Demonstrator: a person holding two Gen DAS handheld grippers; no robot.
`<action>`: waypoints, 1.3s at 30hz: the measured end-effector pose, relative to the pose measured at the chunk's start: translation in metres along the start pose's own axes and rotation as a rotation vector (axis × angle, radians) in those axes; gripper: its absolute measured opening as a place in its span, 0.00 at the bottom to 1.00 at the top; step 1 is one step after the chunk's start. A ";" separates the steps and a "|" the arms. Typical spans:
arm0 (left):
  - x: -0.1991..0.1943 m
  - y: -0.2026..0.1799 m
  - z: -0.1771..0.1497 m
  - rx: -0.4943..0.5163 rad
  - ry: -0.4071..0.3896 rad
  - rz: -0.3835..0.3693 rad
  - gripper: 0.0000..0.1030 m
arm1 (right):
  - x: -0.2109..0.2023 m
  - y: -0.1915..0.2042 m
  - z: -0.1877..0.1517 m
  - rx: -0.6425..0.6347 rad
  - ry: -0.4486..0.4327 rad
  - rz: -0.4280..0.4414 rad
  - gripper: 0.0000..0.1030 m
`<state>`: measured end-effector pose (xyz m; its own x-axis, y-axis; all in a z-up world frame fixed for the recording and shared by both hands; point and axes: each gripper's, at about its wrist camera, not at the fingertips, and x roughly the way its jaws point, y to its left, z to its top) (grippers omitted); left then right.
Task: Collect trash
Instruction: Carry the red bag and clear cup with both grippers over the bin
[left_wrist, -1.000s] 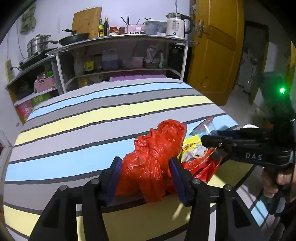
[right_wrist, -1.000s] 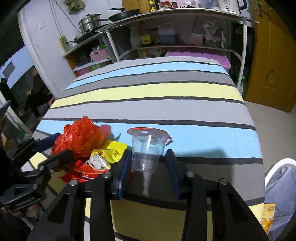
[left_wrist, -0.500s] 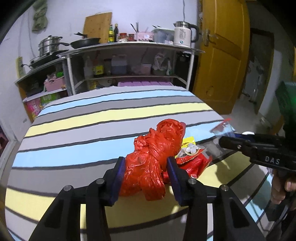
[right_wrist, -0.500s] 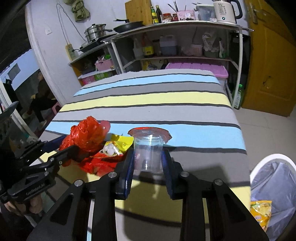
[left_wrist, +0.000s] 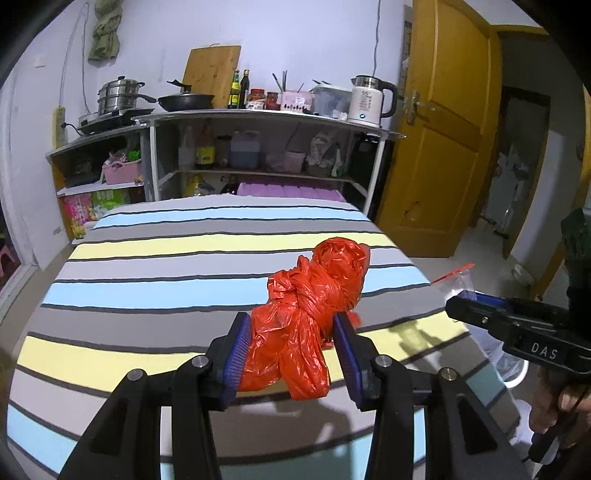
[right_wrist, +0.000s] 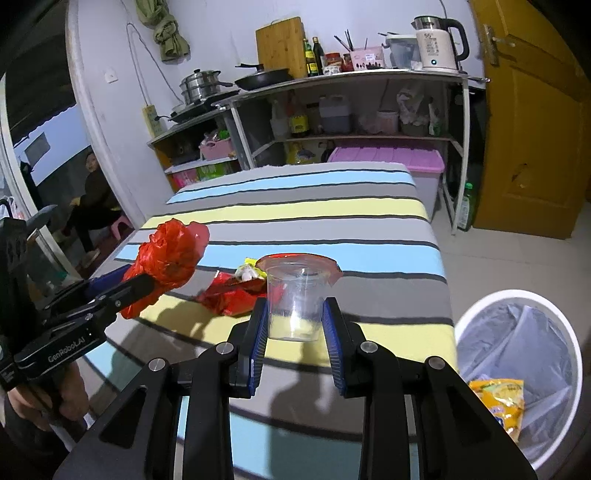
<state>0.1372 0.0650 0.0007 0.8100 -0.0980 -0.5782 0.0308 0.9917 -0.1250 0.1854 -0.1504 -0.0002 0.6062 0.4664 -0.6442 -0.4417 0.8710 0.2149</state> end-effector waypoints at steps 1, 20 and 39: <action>-0.004 -0.003 -0.001 -0.001 -0.003 -0.006 0.44 | -0.003 -0.001 -0.001 -0.001 -0.003 -0.002 0.30; -0.025 -0.074 -0.002 0.053 -0.030 -0.117 0.44 | -0.067 -0.029 -0.025 0.036 -0.072 -0.080 0.30; 0.014 -0.166 0.005 0.149 0.004 -0.258 0.44 | -0.103 -0.102 -0.043 0.158 -0.107 -0.200 0.30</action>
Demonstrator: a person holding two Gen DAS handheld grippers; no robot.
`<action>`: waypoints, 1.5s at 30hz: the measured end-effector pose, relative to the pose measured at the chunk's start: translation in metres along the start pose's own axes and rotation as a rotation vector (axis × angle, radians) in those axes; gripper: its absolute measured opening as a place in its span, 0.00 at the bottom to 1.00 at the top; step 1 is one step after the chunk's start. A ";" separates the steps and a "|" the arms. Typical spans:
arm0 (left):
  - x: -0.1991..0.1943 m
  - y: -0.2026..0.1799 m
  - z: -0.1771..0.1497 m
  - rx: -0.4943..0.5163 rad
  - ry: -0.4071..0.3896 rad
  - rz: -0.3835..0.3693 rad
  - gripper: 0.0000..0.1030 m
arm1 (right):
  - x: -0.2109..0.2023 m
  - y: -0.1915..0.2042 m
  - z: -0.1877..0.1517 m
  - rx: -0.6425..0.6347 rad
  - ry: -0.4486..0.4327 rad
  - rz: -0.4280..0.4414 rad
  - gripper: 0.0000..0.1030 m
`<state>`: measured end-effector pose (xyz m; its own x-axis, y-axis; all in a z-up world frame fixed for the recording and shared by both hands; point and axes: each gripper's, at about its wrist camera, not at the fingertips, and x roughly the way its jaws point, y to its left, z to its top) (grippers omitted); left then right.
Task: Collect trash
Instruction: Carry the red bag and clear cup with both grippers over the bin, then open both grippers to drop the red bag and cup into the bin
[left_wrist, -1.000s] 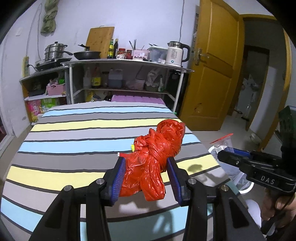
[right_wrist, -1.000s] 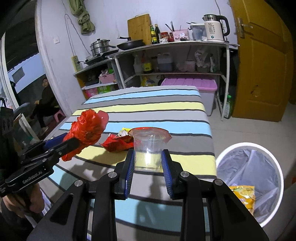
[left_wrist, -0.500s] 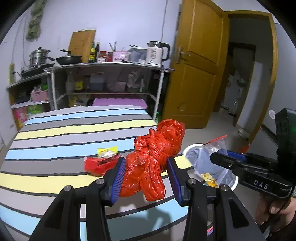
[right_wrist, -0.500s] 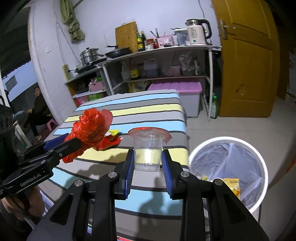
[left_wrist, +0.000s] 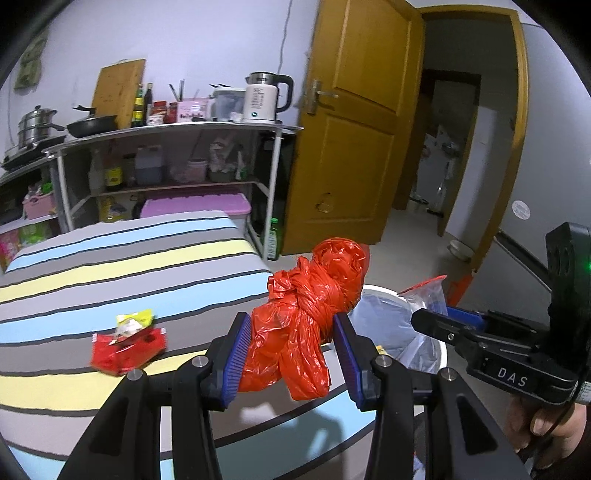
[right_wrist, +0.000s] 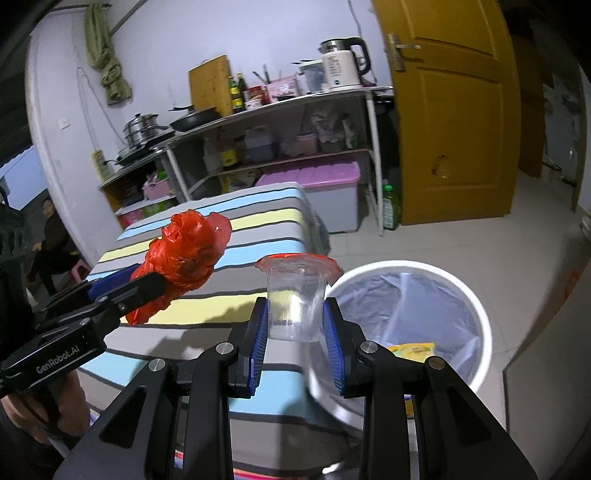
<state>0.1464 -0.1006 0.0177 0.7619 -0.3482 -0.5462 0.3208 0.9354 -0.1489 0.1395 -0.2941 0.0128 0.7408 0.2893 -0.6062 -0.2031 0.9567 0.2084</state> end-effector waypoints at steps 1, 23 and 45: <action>0.005 -0.004 0.001 0.004 0.005 -0.008 0.44 | 0.000 -0.004 0.000 0.005 0.000 -0.006 0.30; 0.079 -0.059 0.006 0.070 0.094 -0.121 0.45 | 0.008 -0.075 -0.008 0.121 0.041 -0.110 0.30; 0.089 -0.045 0.006 0.041 0.088 -0.142 0.45 | 0.016 -0.086 -0.012 0.128 0.079 -0.132 0.40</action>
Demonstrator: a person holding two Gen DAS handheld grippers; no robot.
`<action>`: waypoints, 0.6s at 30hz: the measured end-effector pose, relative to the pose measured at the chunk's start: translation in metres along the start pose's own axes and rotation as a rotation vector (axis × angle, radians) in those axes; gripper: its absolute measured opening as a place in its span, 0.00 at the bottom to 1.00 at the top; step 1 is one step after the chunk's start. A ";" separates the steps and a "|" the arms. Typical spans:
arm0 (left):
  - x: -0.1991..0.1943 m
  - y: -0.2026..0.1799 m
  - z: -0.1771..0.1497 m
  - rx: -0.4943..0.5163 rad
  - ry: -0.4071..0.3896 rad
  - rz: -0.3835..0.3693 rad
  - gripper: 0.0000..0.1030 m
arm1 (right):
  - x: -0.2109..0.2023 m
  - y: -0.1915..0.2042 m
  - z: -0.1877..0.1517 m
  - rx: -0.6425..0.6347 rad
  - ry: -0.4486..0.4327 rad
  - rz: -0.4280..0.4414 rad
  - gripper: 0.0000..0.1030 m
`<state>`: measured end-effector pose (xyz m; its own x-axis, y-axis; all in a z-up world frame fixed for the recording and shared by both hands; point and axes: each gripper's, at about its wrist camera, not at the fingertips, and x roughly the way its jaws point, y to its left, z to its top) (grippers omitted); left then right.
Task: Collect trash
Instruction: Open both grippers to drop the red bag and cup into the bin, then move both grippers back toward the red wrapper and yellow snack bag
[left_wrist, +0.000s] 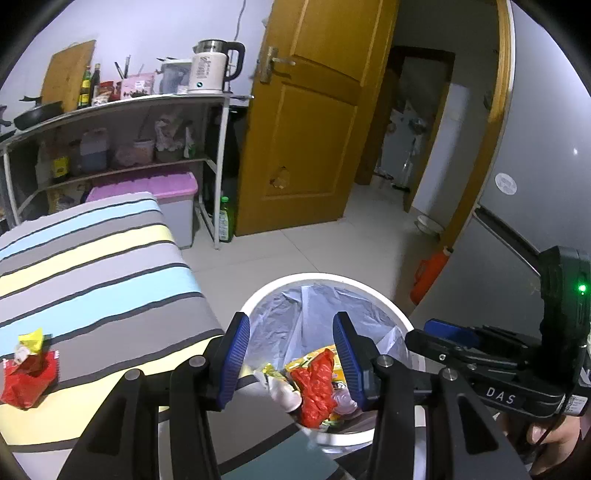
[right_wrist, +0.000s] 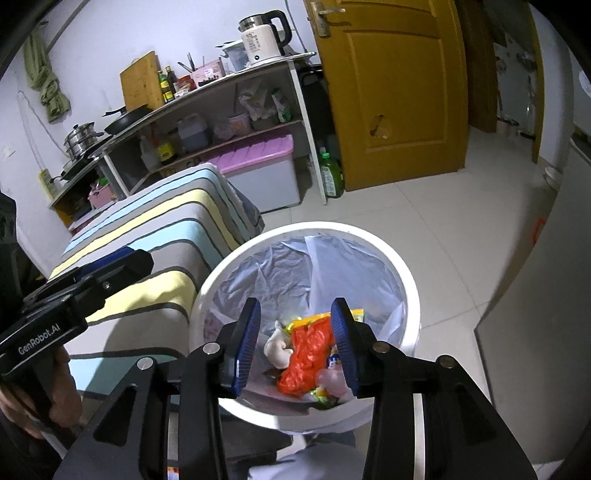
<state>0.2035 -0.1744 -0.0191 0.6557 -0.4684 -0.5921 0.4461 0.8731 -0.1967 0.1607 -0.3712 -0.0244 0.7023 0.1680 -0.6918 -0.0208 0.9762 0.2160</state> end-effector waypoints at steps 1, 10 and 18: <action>-0.004 0.002 0.000 -0.001 -0.005 0.004 0.45 | -0.003 0.003 0.000 -0.005 -0.005 0.004 0.40; -0.046 0.022 -0.009 -0.018 -0.059 0.054 0.45 | -0.014 0.041 0.002 -0.072 -0.024 0.057 0.40; -0.083 0.051 -0.018 -0.059 -0.100 0.111 0.45 | -0.019 0.077 -0.002 -0.125 -0.030 0.115 0.40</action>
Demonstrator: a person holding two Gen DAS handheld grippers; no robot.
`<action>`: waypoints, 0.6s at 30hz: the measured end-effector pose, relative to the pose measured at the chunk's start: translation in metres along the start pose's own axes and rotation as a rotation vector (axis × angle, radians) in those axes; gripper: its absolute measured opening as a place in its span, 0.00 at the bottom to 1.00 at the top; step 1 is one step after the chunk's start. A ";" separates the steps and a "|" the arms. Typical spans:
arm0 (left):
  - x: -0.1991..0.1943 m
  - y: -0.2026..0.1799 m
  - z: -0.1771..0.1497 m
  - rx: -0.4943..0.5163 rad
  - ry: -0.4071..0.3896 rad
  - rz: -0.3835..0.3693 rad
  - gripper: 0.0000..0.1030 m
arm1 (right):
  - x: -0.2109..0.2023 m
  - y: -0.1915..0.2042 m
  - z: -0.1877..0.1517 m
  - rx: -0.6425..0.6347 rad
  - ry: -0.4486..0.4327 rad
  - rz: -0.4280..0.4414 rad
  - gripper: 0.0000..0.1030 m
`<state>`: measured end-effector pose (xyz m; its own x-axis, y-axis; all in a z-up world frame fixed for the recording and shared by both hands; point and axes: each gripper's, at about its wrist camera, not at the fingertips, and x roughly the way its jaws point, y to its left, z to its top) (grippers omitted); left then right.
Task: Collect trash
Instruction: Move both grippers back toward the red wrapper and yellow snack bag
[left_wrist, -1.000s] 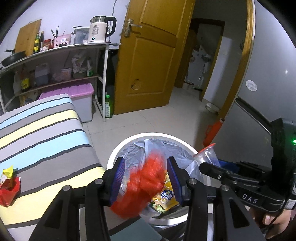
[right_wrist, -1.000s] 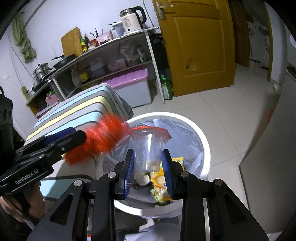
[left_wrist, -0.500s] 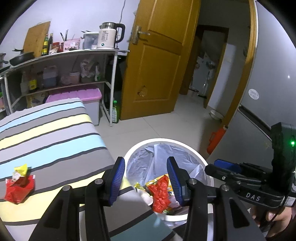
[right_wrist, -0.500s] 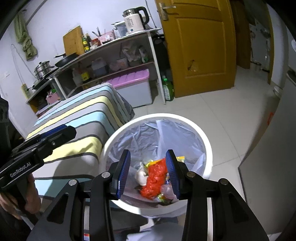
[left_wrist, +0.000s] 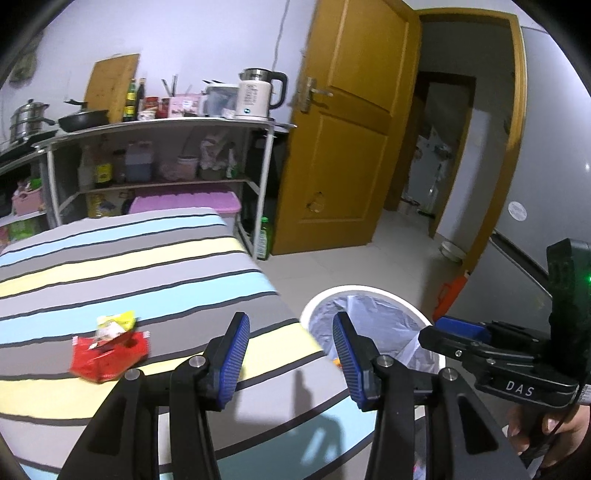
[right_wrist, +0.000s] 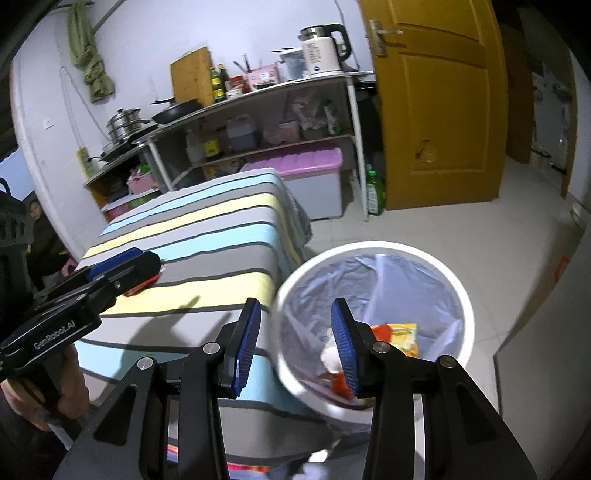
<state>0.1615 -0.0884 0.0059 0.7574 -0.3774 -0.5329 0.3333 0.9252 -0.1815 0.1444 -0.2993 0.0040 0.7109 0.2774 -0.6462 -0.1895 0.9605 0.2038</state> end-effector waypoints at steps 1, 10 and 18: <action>-0.004 0.003 -0.001 -0.004 -0.003 0.006 0.45 | 0.000 0.004 0.000 -0.006 0.001 0.006 0.40; -0.037 0.052 -0.014 -0.072 -0.027 0.108 0.45 | 0.011 0.046 0.000 -0.076 0.017 0.077 0.40; -0.053 0.090 -0.026 -0.122 -0.029 0.171 0.45 | 0.023 0.074 -0.001 -0.121 0.037 0.124 0.40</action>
<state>0.1364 0.0154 -0.0040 0.8134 -0.2136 -0.5411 0.1289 0.9732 -0.1903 0.1464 -0.2220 0.0036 0.6519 0.3926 -0.6488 -0.3563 0.9138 0.1949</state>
